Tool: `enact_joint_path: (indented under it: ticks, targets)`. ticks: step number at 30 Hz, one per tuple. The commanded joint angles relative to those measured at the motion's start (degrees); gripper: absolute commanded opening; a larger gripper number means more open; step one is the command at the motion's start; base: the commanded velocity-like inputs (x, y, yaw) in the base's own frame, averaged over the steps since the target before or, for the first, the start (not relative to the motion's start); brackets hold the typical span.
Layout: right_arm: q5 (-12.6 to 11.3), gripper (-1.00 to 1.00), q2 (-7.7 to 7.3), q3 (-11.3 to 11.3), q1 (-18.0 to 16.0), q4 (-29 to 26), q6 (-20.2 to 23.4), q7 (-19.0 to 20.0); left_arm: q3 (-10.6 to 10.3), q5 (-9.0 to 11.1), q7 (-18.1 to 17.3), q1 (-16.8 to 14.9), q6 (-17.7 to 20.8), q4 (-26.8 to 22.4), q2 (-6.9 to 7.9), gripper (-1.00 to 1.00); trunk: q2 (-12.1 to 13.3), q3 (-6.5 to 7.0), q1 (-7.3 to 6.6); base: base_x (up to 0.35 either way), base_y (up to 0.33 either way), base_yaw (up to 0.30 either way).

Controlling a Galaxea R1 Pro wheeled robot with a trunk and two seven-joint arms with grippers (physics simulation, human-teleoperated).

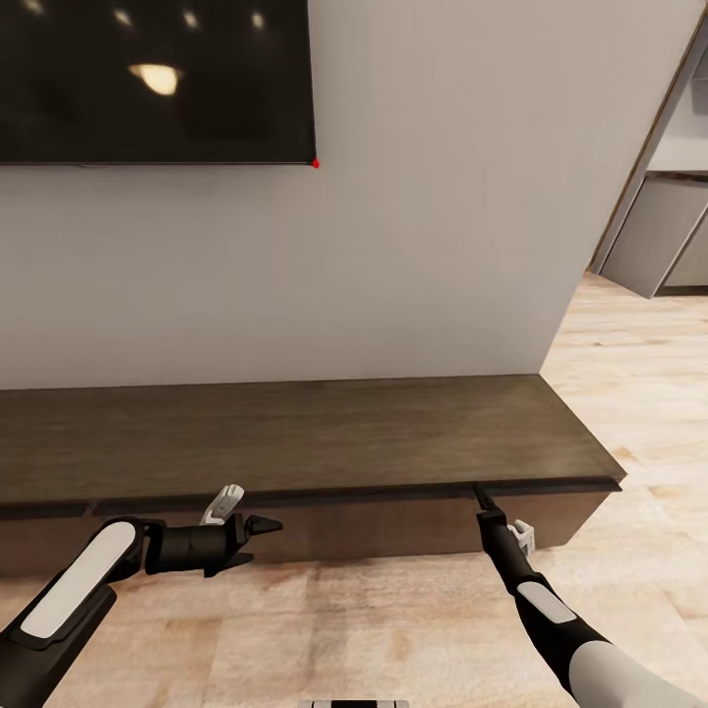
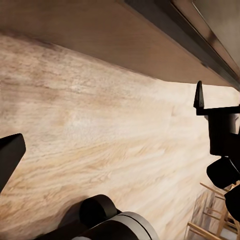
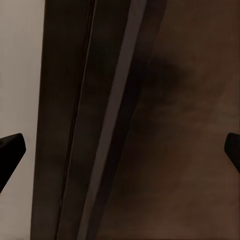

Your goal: Place each of the two pumpkins and all three candles from the living room inside a cabinet in the living room (use any cabinet), then make sure every cabinet is closed, and position the cauldron so it is next to a table in the living room.

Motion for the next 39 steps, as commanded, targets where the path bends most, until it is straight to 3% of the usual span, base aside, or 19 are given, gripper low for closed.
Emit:
enact_joint_path:
  ticks: [1, 39]
  targets:
    - [-0.42, 1.0, -0.04, 0.48, -0.04, 0.04, -0.32, 0.15, -0.08, 0.58, 0.57, -0.04, -0.01, -0.02, 0.04, 1.0, -0.02, -0.05, 0.0, 0.058, 0.0, 0.0]
    - [-0.66, 1.0, -0.08, 0.48, -0.04, 0.1, -0.28, 0.11, -0.08, 0.23, 0.64, -0.04, -0.09, -0.06, 0.04, 1.0, -0.02, -0.05, 0.0, 0.009, 0.0, 0.0]
